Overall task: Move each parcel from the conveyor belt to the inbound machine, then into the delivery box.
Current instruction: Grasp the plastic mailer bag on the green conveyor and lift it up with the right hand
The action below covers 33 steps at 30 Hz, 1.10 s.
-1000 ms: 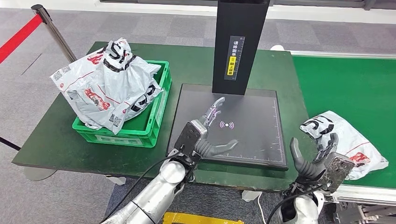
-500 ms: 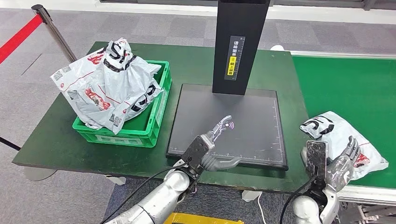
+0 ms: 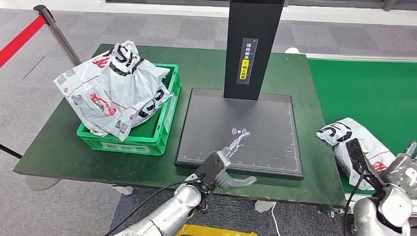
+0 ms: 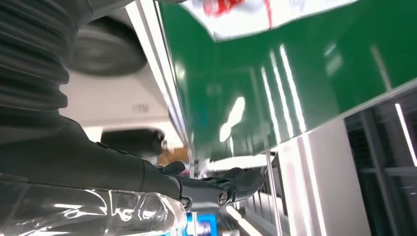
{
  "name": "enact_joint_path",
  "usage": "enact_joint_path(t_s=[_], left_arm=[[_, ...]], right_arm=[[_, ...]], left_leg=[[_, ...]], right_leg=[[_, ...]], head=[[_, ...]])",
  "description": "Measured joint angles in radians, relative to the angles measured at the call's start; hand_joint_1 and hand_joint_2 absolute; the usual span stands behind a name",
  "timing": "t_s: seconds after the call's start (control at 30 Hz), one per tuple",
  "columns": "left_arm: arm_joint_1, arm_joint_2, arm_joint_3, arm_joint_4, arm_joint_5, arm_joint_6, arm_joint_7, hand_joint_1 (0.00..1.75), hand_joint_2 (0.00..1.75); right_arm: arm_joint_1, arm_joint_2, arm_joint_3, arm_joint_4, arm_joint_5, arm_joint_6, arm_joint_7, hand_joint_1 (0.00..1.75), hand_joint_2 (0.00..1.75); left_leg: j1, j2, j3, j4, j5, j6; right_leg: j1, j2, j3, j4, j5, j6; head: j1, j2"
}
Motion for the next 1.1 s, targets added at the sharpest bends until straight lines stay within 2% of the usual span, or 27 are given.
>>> enact_joint_path(t_s=[0.17, 0.37, 0.63, 1.1], left_arm=[[0.000, 0.000, -0.010, 0.004, 0.002, -0.007, -0.002, 0.00, 1.75], [-0.001, 0.000, -0.017, 0.005, 0.002, -0.012, -0.005, 0.00, 1.75], [-0.001, 0.000, -0.020, 0.007, 0.003, -0.027, -0.006, 0.00, 1.75], [-0.006, 0.000, -0.044, 0.013, 0.035, -0.031, 0.001, 0.00, 1.75]], right_arm=[[-0.071, -0.079, -0.002, 0.143, 0.028, 0.009, 0.006, 0.00, 1.75], [-0.111, -0.120, -0.002, 0.268, 0.034, 0.001, 0.006, 0.00, 1.75], [-0.144, -0.142, -0.002, 0.388, 0.001, -0.005, -0.006, 0.00, 1.75], [-0.144, -0.137, -0.002, 0.484, -0.064, 0.018, -0.044, 0.00, 1.75]], left_leg=[[0.000, 0.000, 0.000, 0.000, 0.000, 0.000], [0.000, -0.001, 0.000, 0.000, 0.000, 0.000], [0.000, -0.001, 0.000, 0.000, 0.000, 0.000], [0.000, -0.001, 0.000, 0.000, 0.000, 0.000]], right_leg=[[0.000, 0.000, 0.000, 0.000, 0.000, 0.000], [0.000, -0.001, 0.000, 0.000, 0.000, 0.000], [0.000, -0.001, 0.000, 0.000, 0.000, 0.000], [0.000, -0.001, 0.000, 0.000, 0.000, 0.000]], head=[[0.000, 0.000], [0.000, 0.000], [0.000, 0.000], [0.000, 0.000]])
